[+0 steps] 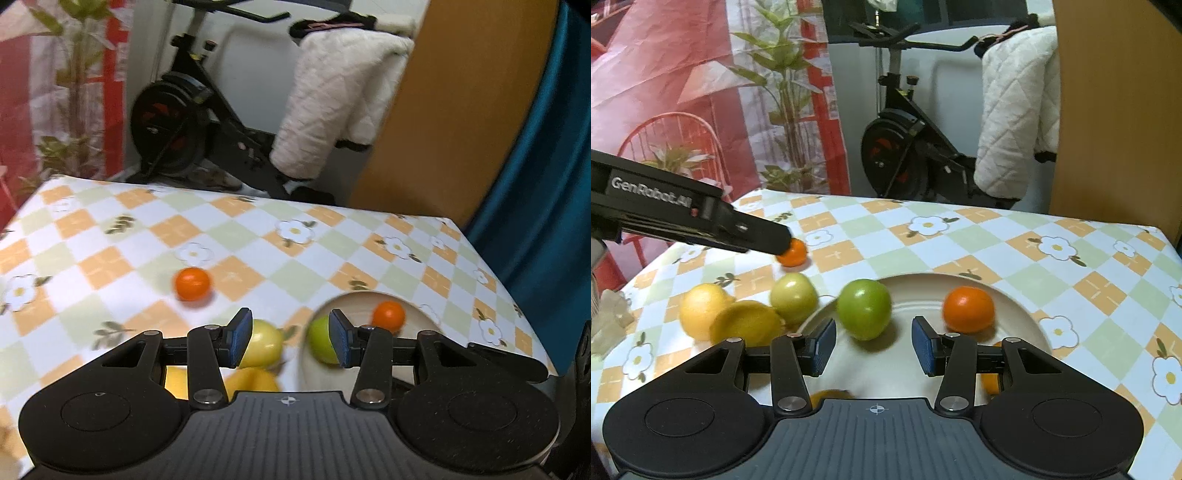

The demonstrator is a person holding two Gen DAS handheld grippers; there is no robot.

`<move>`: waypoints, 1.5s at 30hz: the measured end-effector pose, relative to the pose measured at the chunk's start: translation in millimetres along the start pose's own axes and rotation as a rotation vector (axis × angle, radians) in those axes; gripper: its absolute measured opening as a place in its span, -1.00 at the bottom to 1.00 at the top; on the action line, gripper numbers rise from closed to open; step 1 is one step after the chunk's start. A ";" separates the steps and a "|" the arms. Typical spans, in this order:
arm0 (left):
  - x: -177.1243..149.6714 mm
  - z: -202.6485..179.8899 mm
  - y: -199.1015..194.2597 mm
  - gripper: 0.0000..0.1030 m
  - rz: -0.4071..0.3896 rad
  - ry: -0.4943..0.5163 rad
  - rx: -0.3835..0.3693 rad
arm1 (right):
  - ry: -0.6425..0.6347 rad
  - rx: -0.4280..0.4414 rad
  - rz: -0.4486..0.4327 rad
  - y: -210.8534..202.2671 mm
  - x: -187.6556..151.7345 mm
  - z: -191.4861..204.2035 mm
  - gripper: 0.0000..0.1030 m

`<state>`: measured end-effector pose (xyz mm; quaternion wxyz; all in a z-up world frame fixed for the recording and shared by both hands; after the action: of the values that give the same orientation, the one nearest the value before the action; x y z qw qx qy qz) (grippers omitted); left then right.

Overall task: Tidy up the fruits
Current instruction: 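Withdraw the left gripper from the plate toward the large lemon, then close the left gripper on the large lemon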

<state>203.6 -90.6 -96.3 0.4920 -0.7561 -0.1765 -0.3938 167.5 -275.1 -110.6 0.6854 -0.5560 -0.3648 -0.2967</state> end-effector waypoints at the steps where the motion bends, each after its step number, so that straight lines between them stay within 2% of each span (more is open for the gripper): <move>1: -0.4 6.2 -4.0 -0.07 -0.003 -0.001 0.010 | -0.003 0.006 -0.001 -0.7 0.0 3.5 -0.18; 7: -4.9 37.8 -18.2 -0.07 -0.001 -0.037 0.046 | -0.036 0.041 0.000 -0.2 1.0 30.9 -0.18; 11: -11.1 48.2 -20.7 -0.07 0.004 -0.065 0.041 | -0.068 0.073 0.010 2.0 -2.5 51.8 -0.18; 18: -23.7 45.8 -15.0 -0.07 0.016 -0.074 -0.002 | -0.127 0.114 0.041 8.0 -14.3 81.4 -0.18; 23: -34.1 35.7 -8.5 -0.07 0.030 -0.042 -0.039 | -0.172 0.144 0.057 11.6 -20.1 99.0 -0.16; 27: -38.9 29.9 -3.2 -0.07 0.038 -0.019 -0.058 | -0.190 0.155 0.065 17.1 -22.0 104.0 -0.03; 45: -47.2 25.9 19.4 -0.04 0.084 0.041 -0.070 | -0.208 0.144 0.078 38.9 -25.8 106.4 0.07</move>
<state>197.6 -70.8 -149.7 0.4851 -0.7712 -0.1204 -0.3942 166.7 -163.0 -141.0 0.6929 -0.5469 -0.4325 -0.1836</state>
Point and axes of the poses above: each gripper's, at about its wrist camera, not at the fingertips, and y roughly the way its jaws point, z to its left, x to its top, the point moved 10 cm from there along y, roughly the way its jaws point, and after that the axes turned 3 degrees about -z, right-handed, at the moved point
